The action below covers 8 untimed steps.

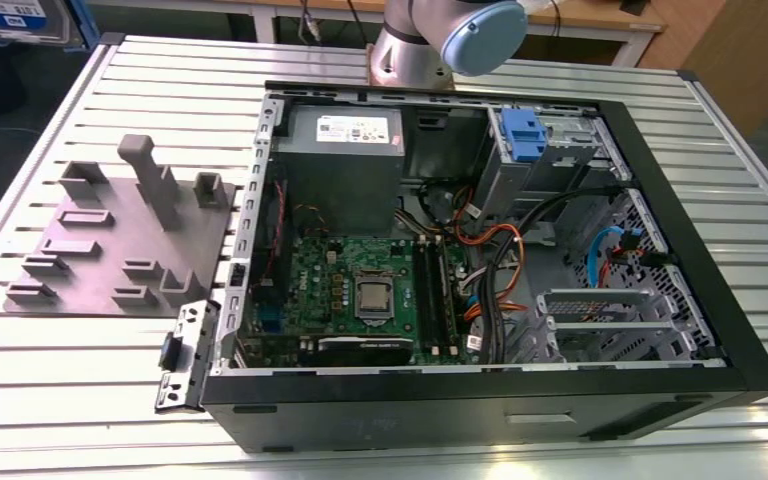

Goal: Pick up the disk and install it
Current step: 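Pick up the disk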

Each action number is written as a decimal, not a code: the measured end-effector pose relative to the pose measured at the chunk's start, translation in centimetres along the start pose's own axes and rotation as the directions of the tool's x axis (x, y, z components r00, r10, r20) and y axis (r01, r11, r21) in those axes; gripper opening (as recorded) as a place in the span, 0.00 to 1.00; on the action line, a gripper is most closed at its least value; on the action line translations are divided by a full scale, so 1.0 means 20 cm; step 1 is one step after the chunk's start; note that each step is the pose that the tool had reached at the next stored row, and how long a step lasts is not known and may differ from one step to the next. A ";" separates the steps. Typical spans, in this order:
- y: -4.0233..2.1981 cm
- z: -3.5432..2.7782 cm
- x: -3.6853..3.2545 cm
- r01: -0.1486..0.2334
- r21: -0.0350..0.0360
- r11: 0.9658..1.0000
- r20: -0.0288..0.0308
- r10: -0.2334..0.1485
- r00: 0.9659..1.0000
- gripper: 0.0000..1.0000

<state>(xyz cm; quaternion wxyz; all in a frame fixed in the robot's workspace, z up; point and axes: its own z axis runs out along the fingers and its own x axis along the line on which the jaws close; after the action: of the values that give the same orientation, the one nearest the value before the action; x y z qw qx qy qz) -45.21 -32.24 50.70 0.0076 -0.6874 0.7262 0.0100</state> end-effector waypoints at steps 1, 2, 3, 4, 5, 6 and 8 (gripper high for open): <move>0.000 -0.001 0.000 0.000 0.000 1.000 0.000 0.000 1.000 0.36; 0.000 -0.003 0.000 0.000 0.000 1.000 0.000 0.000 1.000 0.36; 0.000 -0.005 0.000 0.000 0.000 1.000 0.000 0.000 1.000 0.36; 0.000 -0.006 0.000 0.000 0.000 1.000 0.000 0.000 1.000 0.36; 0.000 -0.008 0.000 0.000 0.000 1.000 0.000 0.000 1.000 0.36; 0.000 -0.009 0.000 0.000 0.000 1.000 0.000 0.000 1.000 0.36; 0.000 -0.011 0.000 0.000 0.000 1.000 0.000 0.000 1.000 0.36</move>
<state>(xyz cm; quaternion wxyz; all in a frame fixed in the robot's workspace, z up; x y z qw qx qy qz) -45.21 -32.24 50.92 0.0076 -0.6874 0.7262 0.0100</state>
